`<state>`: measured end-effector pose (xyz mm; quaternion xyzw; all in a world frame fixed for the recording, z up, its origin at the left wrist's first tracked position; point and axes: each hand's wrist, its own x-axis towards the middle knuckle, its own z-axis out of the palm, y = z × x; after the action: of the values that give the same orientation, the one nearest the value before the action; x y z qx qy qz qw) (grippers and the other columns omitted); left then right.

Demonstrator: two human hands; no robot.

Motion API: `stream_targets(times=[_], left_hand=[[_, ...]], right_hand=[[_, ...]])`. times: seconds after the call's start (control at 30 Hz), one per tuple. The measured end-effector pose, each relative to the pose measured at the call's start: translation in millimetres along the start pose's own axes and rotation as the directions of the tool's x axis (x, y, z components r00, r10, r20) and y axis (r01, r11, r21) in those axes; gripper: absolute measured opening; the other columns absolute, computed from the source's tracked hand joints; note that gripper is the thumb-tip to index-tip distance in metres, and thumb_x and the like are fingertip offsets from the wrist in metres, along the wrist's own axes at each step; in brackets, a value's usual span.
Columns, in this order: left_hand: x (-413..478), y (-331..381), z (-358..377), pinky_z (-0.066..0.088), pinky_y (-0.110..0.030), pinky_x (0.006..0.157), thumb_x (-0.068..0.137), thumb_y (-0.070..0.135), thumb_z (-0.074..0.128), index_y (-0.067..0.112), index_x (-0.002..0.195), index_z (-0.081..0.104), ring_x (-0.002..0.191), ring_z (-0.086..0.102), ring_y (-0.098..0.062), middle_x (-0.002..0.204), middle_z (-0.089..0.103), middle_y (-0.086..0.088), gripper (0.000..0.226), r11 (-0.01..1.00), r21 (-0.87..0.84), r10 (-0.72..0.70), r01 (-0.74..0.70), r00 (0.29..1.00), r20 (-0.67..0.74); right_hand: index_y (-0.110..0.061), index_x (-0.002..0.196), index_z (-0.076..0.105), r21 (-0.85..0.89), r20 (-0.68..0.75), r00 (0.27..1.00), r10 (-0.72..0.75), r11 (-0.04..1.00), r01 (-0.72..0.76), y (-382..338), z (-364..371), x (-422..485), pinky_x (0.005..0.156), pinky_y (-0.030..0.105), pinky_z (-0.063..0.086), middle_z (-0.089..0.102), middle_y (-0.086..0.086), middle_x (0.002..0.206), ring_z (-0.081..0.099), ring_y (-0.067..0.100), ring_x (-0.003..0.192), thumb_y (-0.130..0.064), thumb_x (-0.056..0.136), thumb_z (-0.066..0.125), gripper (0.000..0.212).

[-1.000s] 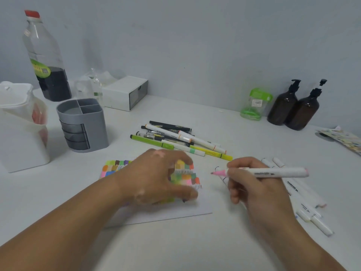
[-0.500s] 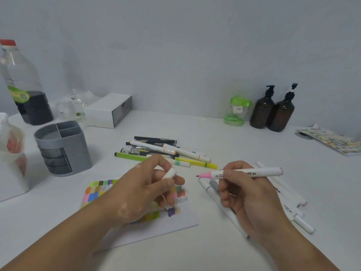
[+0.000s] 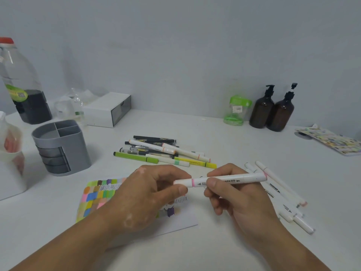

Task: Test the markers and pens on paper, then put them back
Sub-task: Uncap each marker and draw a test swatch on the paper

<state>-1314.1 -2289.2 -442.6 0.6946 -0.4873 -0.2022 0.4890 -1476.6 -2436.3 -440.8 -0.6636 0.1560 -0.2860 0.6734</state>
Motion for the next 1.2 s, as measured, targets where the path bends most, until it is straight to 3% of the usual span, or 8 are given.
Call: stream_targets(times=[0.17, 0.4, 0.6, 0.77, 0.83, 0.9, 1.03, 1.2], left_hand=[[-2, 0, 3, 0.056, -0.025, 0.068, 0.088, 0.027, 0.075, 0.036, 0.102, 0.078, 0.07, 0.069, -0.011, 0.086, 0.077, 0.005, 0.017, 0.999, -0.035, 0.031, -0.034, 0.996, -0.08], [-1, -3, 5, 0.06, -0.035, 0.073, 0.087, 0.026, 0.075, 0.033, 0.104, 0.078, 0.07, 0.071, -0.014, 0.084, 0.077, 0.001, 0.018, 0.998, -0.03, 0.048, -0.051, 0.995, -0.092], [2, -2, 3, 0.053, -0.019, 0.065, 0.088, 0.031, 0.072, 0.041, 0.102, 0.075, 0.069, 0.069, -0.011, 0.081, 0.075, 0.004, 0.018, 0.995, 0.001, 0.099, -0.1, 0.992, -0.075], [8, -9, -19, 0.053, -0.025, 0.068, 0.094, 0.029, 0.069, 0.049, 0.101, 0.072, 0.073, 0.064, -0.005, 0.083, 0.069, 0.015, 0.022, 0.99, 0.142, 0.05, -0.025, 0.983, -0.177], [9, -14, -26, 0.055, -0.028, 0.067, 0.094, 0.033, 0.067, 0.053, 0.101, 0.07, 0.074, 0.064, -0.008, 0.088, 0.068, 0.016, 0.021, 0.978, 0.204, 0.002, 0.034, 0.984, -0.177], [8, -16, -24, 0.05, -0.018, 0.06, 0.094, 0.033, 0.067, 0.054, 0.1, 0.069, 0.067, 0.063, -0.007, 0.087, 0.065, 0.018, 0.022, 0.972, 0.233, 0.009, 0.023, 0.991, -0.135], [7, -17, -13, 0.046, -0.012, 0.064, 0.093, 0.033, 0.069, 0.05, 0.103, 0.071, 0.074, 0.058, -0.012, 0.093, 0.066, 0.015, 0.02, 0.939, 0.341, 0.056, -0.039, 0.998, -0.042], [10, -19, -17, 0.048, -0.014, 0.07, 0.091, 0.027, 0.073, 0.045, 0.116, 0.063, 0.08, 0.059, -0.005, 0.091, 0.067, 0.023, 0.033, 0.942, 0.337, 0.042, 0.007, 0.989, -0.14]], right_hand=[[-0.013, 0.077, 0.075, 0.045, -0.016, 0.999, 0.041, 0.998, -0.041, -3, 1, -1, 0.048, 0.024, 0.047, 0.07, 0.016, 0.07, 0.057, 0.019, 0.054, -0.022, 0.067, 0.091, 0.021], [-0.015, 0.073, 0.076, 0.063, -0.049, 0.996, 0.069, 0.996, -0.066, -3, 7, -2, 0.047, 0.024, 0.046, 0.068, 0.013, 0.066, 0.056, 0.018, 0.051, -0.023, 0.063, 0.092, 0.02], [-0.017, 0.073, 0.075, 0.132, -0.05, 0.995, 0.091, 0.988, -0.084, -3, 10, -1, 0.046, 0.024, 0.046, 0.067, 0.012, 0.065, 0.055, 0.018, 0.05, -0.026, 0.073, 0.079, 0.009], [-0.006, 0.087, 0.08, 0.177, 0.01, 0.994, 0.106, 0.978, -0.106, -17, -9, 8, 0.048, 0.03, 0.048, 0.07, 0.018, 0.077, 0.057, 0.021, 0.056, -0.043, 0.073, 0.075, 0.04], [-0.006, 0.08, 0.079, 0.021, 0.035, 0.992, 0.125, 0.992, -0.125, -21, -16, 7, 0.051, 0.031, 0.049, 0.072, 0.018, 0.078, 0.057, 0.02, 0.057, -0.045, 0.079, 0.068, 0.04], [-0.015, 0.075, 0.075, -0.265, 0.066, 0.988, 0.141, 0.957, -0.119, -19, -13, 3, 0.054, 0.028, 0.048, 0.074, 0.011, 0.073, 0.055, 0.016, 0.053, -0.042, 0.078, 0.075, 0.027], [-0.043, 0.088, 0.072, -0.669, 0.134, 0.974, 0.182, 0.742, -0.047, -7, -1, -2, 0.052, 0.018, 0.041, 0.073, -0.011, 0.068, 0.052, 0.0, 0.049, -0.043, 0.079, 0.081, 0.013], [-0.049, 0.079, 0.068, -0.85, -0.047, 0.998, 0.033, 0.523, -0.057, 0, -2, 1, 0.051, 0.016, 0.042, 0.067, -0.021, 0.07, 0.06, 0.0, 0.066, -0.055, 0.064, 0.064, 0.016]])
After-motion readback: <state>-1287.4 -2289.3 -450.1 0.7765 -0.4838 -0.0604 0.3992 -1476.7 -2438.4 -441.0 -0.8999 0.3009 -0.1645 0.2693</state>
